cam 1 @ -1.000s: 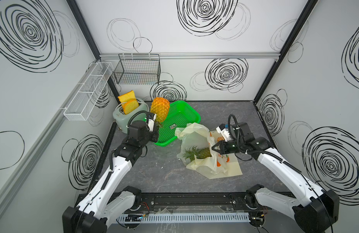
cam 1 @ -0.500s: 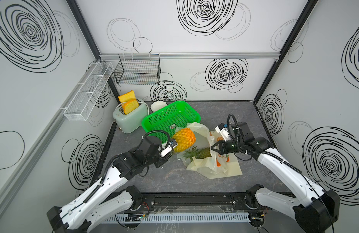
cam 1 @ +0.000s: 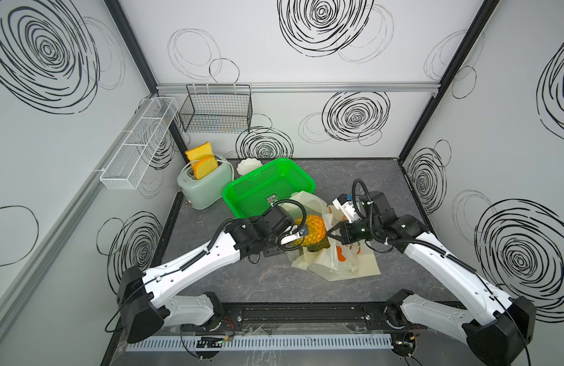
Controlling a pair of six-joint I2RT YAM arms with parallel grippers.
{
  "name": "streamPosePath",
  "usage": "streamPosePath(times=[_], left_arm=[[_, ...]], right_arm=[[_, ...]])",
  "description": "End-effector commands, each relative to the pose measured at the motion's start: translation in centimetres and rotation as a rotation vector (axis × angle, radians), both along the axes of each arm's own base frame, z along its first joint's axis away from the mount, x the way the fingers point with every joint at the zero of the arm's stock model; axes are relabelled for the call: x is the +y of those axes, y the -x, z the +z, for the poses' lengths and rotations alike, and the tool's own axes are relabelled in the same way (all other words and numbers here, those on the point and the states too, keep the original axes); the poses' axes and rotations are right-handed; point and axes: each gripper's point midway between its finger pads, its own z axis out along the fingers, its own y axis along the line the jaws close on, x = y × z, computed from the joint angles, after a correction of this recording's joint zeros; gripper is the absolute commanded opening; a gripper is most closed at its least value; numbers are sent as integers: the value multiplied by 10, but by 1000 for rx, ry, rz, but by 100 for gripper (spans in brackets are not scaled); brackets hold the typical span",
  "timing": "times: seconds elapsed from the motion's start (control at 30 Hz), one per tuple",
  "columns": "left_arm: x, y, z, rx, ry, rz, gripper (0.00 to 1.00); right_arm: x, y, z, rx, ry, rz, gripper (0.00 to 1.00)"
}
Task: Place the pineapple into a plastic bag & tie a knot
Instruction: Place the pineapple in the plastic bag.
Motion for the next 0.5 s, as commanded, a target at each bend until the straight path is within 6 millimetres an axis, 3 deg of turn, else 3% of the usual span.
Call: streamPosePath(times=[0.0,0.17,0.47], left_arm=[[-25,-36,28,-106,36,-16,0],[-55,-49,22,-88,76,-63,0],[-110,-65,-19,53,139,-152,0]], right_arm=[[4,1,12,-37,-12,18,0],[8,1,17,-51,-16,25,0],[8,-12,33,-91,-13,-27,0]])
